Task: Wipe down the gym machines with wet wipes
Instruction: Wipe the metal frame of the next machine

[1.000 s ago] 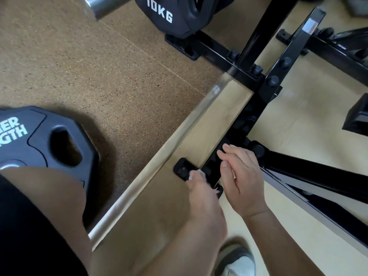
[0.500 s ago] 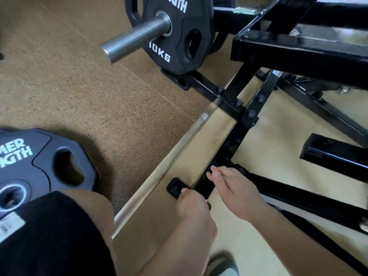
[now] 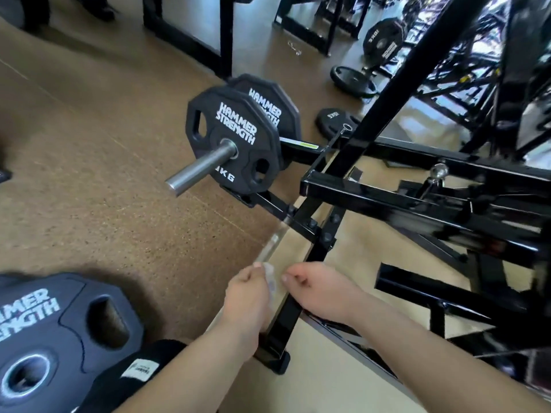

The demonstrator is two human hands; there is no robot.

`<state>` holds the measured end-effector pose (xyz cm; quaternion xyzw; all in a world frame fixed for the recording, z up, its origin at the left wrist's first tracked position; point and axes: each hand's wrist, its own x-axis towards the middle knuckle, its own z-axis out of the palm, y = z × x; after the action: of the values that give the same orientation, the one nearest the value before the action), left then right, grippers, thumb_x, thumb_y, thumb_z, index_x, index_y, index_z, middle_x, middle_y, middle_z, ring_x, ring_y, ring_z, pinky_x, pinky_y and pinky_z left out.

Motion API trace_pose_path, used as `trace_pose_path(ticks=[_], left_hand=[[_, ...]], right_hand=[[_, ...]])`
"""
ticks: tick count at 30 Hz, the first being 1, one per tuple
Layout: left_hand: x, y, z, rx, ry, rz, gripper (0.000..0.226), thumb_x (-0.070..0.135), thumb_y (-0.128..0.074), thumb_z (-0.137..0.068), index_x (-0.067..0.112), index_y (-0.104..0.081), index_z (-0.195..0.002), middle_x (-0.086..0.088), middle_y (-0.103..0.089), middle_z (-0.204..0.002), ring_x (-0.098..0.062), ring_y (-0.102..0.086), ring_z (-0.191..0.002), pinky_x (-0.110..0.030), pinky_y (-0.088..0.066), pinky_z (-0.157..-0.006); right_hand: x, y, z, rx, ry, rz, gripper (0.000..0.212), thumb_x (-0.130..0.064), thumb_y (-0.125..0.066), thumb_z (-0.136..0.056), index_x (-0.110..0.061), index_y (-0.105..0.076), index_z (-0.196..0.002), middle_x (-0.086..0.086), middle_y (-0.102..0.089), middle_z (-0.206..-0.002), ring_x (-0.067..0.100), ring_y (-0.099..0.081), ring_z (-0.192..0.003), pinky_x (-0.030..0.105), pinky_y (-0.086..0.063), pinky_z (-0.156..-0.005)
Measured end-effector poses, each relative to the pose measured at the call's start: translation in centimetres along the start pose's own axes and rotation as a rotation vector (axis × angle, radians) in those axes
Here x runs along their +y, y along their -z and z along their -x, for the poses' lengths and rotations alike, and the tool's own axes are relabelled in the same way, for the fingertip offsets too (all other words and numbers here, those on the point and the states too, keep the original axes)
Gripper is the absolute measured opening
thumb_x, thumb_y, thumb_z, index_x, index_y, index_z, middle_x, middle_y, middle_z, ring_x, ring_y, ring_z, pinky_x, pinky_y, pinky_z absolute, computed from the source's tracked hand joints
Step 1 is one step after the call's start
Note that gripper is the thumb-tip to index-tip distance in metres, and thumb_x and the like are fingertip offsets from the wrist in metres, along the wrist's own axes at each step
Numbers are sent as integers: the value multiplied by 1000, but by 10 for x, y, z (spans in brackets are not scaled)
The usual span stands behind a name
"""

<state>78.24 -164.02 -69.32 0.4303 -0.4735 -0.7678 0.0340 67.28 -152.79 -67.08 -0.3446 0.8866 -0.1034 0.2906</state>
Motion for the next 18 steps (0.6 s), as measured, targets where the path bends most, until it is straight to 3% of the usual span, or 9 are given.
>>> trace_pose_path(ticks=[3, 6, 8, 10, 11, 13, 15, 16, 18], left_hand=[[28, -4, 3, -56, -75, -32, 21, 30, -46, -109, 26, -65, -102, 4, -67, -97, -12, -63, -89, -28, -48, -75], [47, -6, -1, -62, -128, -96, 25, 37, -48, -107, 25, -68, -98, 2, -71, -97, -21, -68, -93, -40, -55, -92], [61, -11, -7, -81, -179, -132, 36, 35, -47, -107, 16, -69, -86, -3, -73, -84, -28, -67, -81, -39, -55, -81], [78, -29, -23, -104, -291, -169, 44, 33, -42, -104, 10, -54, -69, -10, -57, -65, -29, -51, -64, -38, -44, -64], [91, -44, -32, -100, -389, -216, 42, 35, -40, -103, 12, -48, -67, -15, -50, -67, -36, -44, -66, -42, -43, -62], [118, -76, -53, -34, -632, -387, 36, 37, -38, -105, 23, -57, -79, -16, -60, -86, -37, -54, -83, -42, -50, -80], [137, -109, -74, -17, -886, -577, 37, 36, -34, -110, 21, -67, -118, -3, -66, -121, -22, -58, -116, -30, -41, -104], [139, -124, -89, -44, -968, -696, 41, 35, -32, -110, 18, -63, -131, -2, -60, -136, -21, -52, -131, -31, -37, -113], [126, -144, -113, -129, -931, -932, 40, 30, -29, -109, 12, -56, -131, -9, -52, -141, -30, -45, -137, -41, -37, -115]], right_hand=[[-17, 34, 9, 139, -65, 63, 35, -42, -43, -105, -21, -58, -83, 1, -60, -72, 18, -61, -69, 40, -55, -69], [-24, 68, 21, 312, -128, 111, 28, -42, -43, -103, -27, -61, -87, -8, -65, -76, 14, -65, -74, 37, -59, -70], [-19, 91, 29, 474, -83, 221, 26, -39, -46, -103, -27, -67, -93, -9, -69, -89, 13, -64, -87, 36, -59, -80], [-1, 111, 32, 694, 6, 361, 27, -34, -52, -103, -22, -73, -116, -6, -71, -117, 17, -61, -114, 34, -53, -97], [10, 120, 32, 744, 24, 419, 32, -33, -53, -103, -18, -70, -126, -1, -68, -127, 20, -58, -124, 35, -48, -104], [33, 129, 27, 730, -40, 493, 40, -34, -48, -105, -14, -64, -136, 7, -61, -141, 27, -50, -138, 40, -37, -118], [54, 127, 23, 674, -171, 480, 47, -39, -40, -107, -13, -57, -143, 8, -54, -151, 27, -40, -147, 43, -28, -124], [63, 125, 23, 643, -236, 442, 52, -43, -34, -107, -15, -52, -148, 6, -48, -156, 25, -36, -150, 42, -27, -125], [74, 122, 27, 558, -342, 321, 60, -49, -26, -108, -18, -36, -159, 0, -33, -167, 19, -25, -155, 37, -24, -126]])
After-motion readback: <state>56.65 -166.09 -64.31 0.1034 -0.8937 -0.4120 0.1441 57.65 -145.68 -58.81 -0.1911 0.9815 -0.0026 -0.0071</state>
